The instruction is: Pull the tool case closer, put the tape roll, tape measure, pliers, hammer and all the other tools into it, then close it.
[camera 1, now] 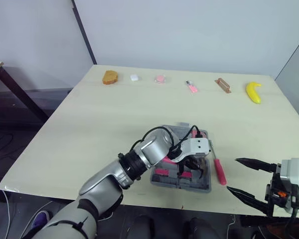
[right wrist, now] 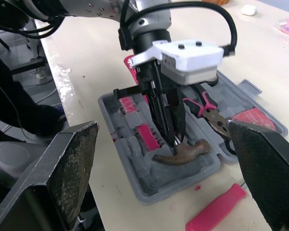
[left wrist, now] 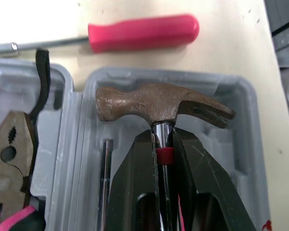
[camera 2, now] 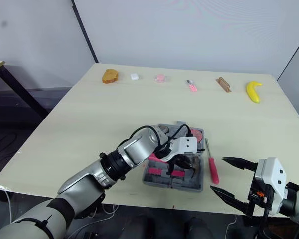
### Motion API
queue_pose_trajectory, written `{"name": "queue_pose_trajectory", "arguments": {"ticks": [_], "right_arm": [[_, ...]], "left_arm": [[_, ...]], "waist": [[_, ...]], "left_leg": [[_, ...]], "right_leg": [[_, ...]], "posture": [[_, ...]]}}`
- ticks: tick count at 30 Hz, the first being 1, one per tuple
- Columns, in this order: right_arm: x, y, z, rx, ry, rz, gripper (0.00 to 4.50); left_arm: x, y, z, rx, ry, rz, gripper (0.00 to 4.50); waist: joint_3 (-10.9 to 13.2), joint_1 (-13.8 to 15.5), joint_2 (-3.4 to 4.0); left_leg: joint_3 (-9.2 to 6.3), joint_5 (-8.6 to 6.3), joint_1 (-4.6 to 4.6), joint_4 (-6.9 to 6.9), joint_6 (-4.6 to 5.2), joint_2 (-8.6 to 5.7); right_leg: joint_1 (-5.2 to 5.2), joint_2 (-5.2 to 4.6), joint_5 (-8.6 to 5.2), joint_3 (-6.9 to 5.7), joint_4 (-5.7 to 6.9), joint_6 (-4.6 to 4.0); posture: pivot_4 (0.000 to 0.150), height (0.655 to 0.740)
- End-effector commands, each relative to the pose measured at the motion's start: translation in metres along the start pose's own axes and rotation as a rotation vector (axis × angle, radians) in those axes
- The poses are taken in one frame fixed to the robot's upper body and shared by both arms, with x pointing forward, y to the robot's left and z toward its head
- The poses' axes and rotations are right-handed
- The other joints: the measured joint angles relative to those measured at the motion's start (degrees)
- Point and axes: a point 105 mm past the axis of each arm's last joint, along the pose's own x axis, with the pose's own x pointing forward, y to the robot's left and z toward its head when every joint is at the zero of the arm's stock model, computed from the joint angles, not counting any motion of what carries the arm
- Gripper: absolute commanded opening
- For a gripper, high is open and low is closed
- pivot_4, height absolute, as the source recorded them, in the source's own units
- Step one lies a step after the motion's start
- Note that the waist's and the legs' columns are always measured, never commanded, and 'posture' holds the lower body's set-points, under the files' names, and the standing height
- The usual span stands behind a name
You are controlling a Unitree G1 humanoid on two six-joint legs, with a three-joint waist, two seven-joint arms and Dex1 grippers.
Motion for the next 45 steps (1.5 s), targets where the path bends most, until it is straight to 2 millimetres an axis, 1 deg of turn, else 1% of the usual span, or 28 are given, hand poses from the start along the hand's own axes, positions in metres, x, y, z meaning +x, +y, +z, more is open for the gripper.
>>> {"name": "queue_pose_trajectory", "arguments": {"ticks": [1,8,14,20,28,33,35,36,38,40,41,42,45], "right_arm": [[0.001,0.003,0.009,-0.045,-0.022,-0.005,4.50],[-0.003,0.002,0.011,-0.048,-0.017,-0.021,4.50],[-0.009,-0.004,0.010,-0.053,0.015,-0.004,4.50],[-0.019,-0.012,0.008,-0.046,0.054,0.023,4.50],[-0.040,-0.023,-0.001,-0.033,0.122,0.022,4.50],[-0.042,-0.023,-0.002,-0.033,0.123,0.018,4.50],[-0.042,-0.023,-0.002,-0.032,0.122,0.019,4.50],[-0.041,-0.023,-0.002,-0.031,0.122,0.020,4.50],[-0.041,-0.023,-0.002,-0.030,0.120,0.018,4.50],[-0.041,-0.023,-0.002,-0.030,0.119,0.017,4.50],[-0.041,-0.023,-0.002,-0.029,0.117,0.016,4.50],[-0.040,-0.022,-0.002,-0.027,0.115,0.016,4.50],[-0.039,-0.021,-0.004,-0.024,0.111,0.014,4.50]], "left_arm": [[0.000,0.004,0.014,0.074,0.000,0.012,0.01],[0.014,0.002,0.012,0.098,0.027,0.002,0.01],[0.024,0.001,0.009,0.113,0.062,0.009,0.01],[0.024,0.001,0.006,0.114,0.070,0.013,0.01],[0.024,0.002,0.003,0.114,0.078,0.018,0.01],[0.024,0.003,0.003,0.115,0.080,0.020,0.01],[0.023,0.004,0.006,0.100,0.063,0.027,1.08],[0.023,0.005,0.007,0.095,0.058,0.028,1.45],[0.020,0.008,0.009,0.093,0.047,0.039,2.45],[0.013,0.013,0.014,0.088,0.024,0.061,3.48],[0.006,0.015,0.018,0.081,-0.007,0.069,3.87],[-0.002,0.016,0.023,0.068,-0.046,0.070,4.38],[-0.028,0.015,0.036,0.030,-0.196,0.035,4.38]], "waist": [[0.0,0.0,0.00],[0.0,0.0,0.00],[0.0,0.1,0.05],[0.0,0.2,0.06],[-0.1,0.2,0.08],[-0.1,0.2,0.11],[-0.1,0.2,0.11],[-0.1,0.1,0.10],[-0.1,0.0,0.10],[-0.1,0.0,0.13],[-0.1,0.0,0.15],[-0.1,0.0,0.14],[-0.1,-0.1,0.17]], "left_leg": [[-0.01,0.00,-0.02,0.00,0.00,0.00],[-0.02,0.00,-0.03,0.00,0.00,-0.02],[-0.05,0.00,-0.02,0.01,0.00,-0.06],[-0.13,0.00,-0.01,0.01,0.00,-0.14],[-0.13,0.00,0.00,0.01,0.00,-0.15],[-0.13,0.00,0.01,0.01,0.00,-0.15],[-0.14,0.00,0.01,0.01,0.00,-0.15],[-0.13,0.00,0.00,0.01,0.00,-0.15],[-0.13,0.00,0.00,0.01,0.00,-0.15],[-0.14,0.00,0.02,-0.01,0.00,-0.14],[-0.15,0.00,0.02,-0.01,0.00,-0.14],[-0.16,0.00,0.02,0.00,0.00,-0.14],[-0.15,0.00,0.01,0.00,0.00,-0.13]], "right_leg": [[0.00,0.00,0.00,0.00,-0.01,0.00],[0.00,0.01,0.00,0.03,-0.01,0.00],[0.03,0.01,0.00,0.08,-0.01,0.00],[0.08,0.02,-0.02,0.18,-0.02,0.04],[0.09,0.02,-0.02,0.19,-0.02,0.05],[0.09,0.02,-0.02,0.20,-0.01,0.05],[0.09,0.02,-0.02,0.20,-0.01,0.05],[0.09,0.02,-0.02,0.20,-0.01,0.05],[0.08,0.02,-0.02,0.21,-0.01,0.05],[0.08,0.06,-0.03,0.21,-0.01,0.04],[0.08,0.06,-0.03,0.21,0.01,0.04],[0.08,0.06,-0.02,0.21,0.02,0.04],[0.07,0.06,-0.02,0.23,0.01,0.04]], "posture": [[0.150,0.7400],[0.150,0.7400],[0.150,0.7400],[0.150,0.7400],[0.150,0.7400],[0.150,0.7400],[0.150,0.7400],[0.150,0.7400],[0.150,0.7400],[0.150,0.7400],[0.150,0.7400],[0.150,0.7400],[0.150,0.7400]]}}
